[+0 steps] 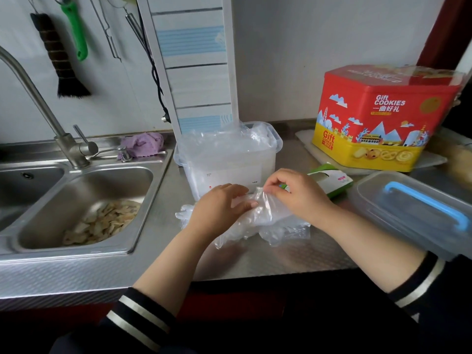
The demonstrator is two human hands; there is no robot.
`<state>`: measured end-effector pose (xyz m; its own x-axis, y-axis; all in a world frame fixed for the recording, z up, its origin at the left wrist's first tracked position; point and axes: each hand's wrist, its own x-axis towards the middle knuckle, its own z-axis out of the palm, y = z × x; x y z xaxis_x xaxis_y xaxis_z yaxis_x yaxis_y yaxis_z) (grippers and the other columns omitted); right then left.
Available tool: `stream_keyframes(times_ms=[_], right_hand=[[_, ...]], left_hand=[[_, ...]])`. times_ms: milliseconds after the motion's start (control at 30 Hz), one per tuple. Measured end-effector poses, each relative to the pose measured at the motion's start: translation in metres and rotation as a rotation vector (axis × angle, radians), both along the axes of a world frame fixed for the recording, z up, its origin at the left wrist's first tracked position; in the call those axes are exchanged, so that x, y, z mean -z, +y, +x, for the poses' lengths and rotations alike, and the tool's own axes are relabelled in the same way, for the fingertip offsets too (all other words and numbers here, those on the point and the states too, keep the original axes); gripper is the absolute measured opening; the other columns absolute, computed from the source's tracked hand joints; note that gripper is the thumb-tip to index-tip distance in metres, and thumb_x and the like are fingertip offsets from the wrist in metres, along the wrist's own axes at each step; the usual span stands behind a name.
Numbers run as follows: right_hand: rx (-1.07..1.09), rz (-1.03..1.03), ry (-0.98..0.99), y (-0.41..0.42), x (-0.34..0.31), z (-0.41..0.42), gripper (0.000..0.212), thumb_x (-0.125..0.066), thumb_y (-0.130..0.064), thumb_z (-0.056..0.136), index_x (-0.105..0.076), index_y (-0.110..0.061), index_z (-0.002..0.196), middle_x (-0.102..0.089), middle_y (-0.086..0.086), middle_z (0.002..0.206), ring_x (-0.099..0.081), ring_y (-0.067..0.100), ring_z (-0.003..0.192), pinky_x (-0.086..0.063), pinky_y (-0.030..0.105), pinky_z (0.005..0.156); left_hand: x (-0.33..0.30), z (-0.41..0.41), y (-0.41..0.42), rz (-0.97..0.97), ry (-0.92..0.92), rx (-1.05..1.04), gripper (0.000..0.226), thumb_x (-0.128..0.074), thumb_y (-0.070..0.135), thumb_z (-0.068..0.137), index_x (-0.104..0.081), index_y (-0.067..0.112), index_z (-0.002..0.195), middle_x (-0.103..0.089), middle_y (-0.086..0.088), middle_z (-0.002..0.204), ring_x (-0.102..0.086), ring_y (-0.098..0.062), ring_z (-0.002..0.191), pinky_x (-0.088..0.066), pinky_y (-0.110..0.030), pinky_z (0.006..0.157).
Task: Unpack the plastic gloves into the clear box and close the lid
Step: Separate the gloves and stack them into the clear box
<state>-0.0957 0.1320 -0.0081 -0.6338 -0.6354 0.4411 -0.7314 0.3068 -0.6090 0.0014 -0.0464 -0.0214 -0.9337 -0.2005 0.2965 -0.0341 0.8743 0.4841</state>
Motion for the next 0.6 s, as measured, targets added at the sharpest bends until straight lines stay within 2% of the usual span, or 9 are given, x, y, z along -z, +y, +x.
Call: stream_keyframes(times_ms=[133,200,267,300,367,434,500,534,601], right_hand=[[-0.039,-0.089,-0.004,-0.001,-0.009,0.004,0.008,-0.061,-0.016,0.092,-0.060,-0.022,0.088,-0.060,-0.019,0.080,-0.056,0.001,0.079,-0.046,0.025,0.074],[-0.071,-0.116,0.012,-0.001,-0.014,0.004,0.010,-0.057,-0.016,0.095,-0.055,-0.024,0.090,-0.059,-0.017,0.080,-0.057,0.002,0.079,-0.047,0.028,0.074],[-0.089,-0.144,-0.067,-0.002,-0.020,0.005,0.008,-0.059,-0.023,0.094,-0.051,-0.025,0.091,-0.060,-0.012,0.081,-0.057,0.006,0.077,-0.047,0.030,0.074],[-0.086,-0.142,-0.146,-0.003,-0.024,0.006,0.015,-0.063,-0.032,0.089,-0.050,-0.025,0.093,-0.061,-0.009,0.081,-0.056,0.007,0.076,-0.046,0.028,0.074],[-0.046,-0.030,-0.335,-0.004,-0.036,0.005,0.046,-0.067,-0.053,0.070,-0.050,-0.026,0.103,-0.063,-0.002,0.089,-0.057,0.007,0.083,-0.046,0.027,0.077],[-0.011,0.144,-0.462,-0.004,-0.047,0.002,0.065,-0.068,-0.059,0.060,-0.058,-0.016,0.109,-0.067,0.000,0.103,-0.064,0.013,0.096,-0.052,0.032,0.085],[0.000,0.193,-0.527,-0.001,-0.052,-0.003,0.050,-0.073,-0.052,0.068,-0.066,-0.010,0.095,-0.071,0.001,0.094,-0.068,0.017,0.087,-0.055,0.033,0.079],[-0.001,0.152,-0.567,0.000,-0.052,-0.004,0.039,-0.075,-0.044,0.073,-0.067,-0.010,0.089,-0.072,0.001,0.088,-0.069,0.017,0.081,-0.055,0.032,0.073],[-0.016,0.014,-0.660,0.001,-0.051,-0.005,0.020,-0.076,-0.028,0.078,-0.068,-0.013,0.089,-0.073,0.000,0.084,-0.070,0.016,0.078,-0.056,0.028,0.066]], left_hand=[[-0.015,0.002,0.001,0.159,-0.023,0.026,0.027,-0.067,0.047,0.084,-0.068,0.023,0.097,-0.064,0.012,0.091,-0.056,-0.007,0.087,-0.038,-0.019,0.072],[-0.022,0.002,0.001,0.317,-0.003,0.069,0.017,-0.071,0.039,0.084,-0.064,0.024,0.081,-0.061,0.013,0.076,-0.053,-0.003,0.070,-0.038,-0.015,0.064],[-0.030,0.002,-0.001,0.523,0.029,0.114,0.016,-0.075,0.026,0.083,-0.064,0.015,0.080,-0.062,0.007,0.072,-0.051,-0.004,0.063,-0.040,-0.018,0.061],[-0.035,0.003,-0.001,0.596,0.045,0.128,0.016,-0.075,0.020,0.083,-0.063,0.011,0.081,-0.063,0.003,0.072,-0.053,-0.005,0.063,-0.043,-0.019,0.063],[-0.043,0.003,-0.003,0.663,0.086,0.156,0.014,-0.074,0.014,0.083,-0.063,0.006,0.082,-0.068,-0.003,0.072,-0.061,-0.011,0.069,-0.052,-0.027,0.072],[-0.051,0.004,-0.004,0.683,0.120,0.170,0.011,-0.073,0.011,0.084,-0.063,0.007,0.083,-0.071,-0.007,0.074,-0.066,-0.015,0.071,-0.055,-0.032,0.080],[-0.054,0.004,-0.007,0.644,0.149,0.159,0.009,-0.070,0.013,0.086,-0.064,0.007,0.085,-0.071,-0.007,0.073,-0.064,-0.015,0.066,-0.055,-0.032,0.075],[-0.056,0.003,-0.008,0.605,0.155,0.147,0.009,-0.069,0.015,0.088,-0.064,0.008,0.086,-0.071,-0.004,0.071,-0.062,-0.014,0.061,-0.054,-0.031,0.069],[-0.056,0.002,-0.009,0.523,0.148,0.115,0.006,-0.067,0.019,0.090,-0.064,0.014,0.089,-0.071,0.001,0.069,-0.056,-0.012,0.051,-0.050,-0.028,0.058]])
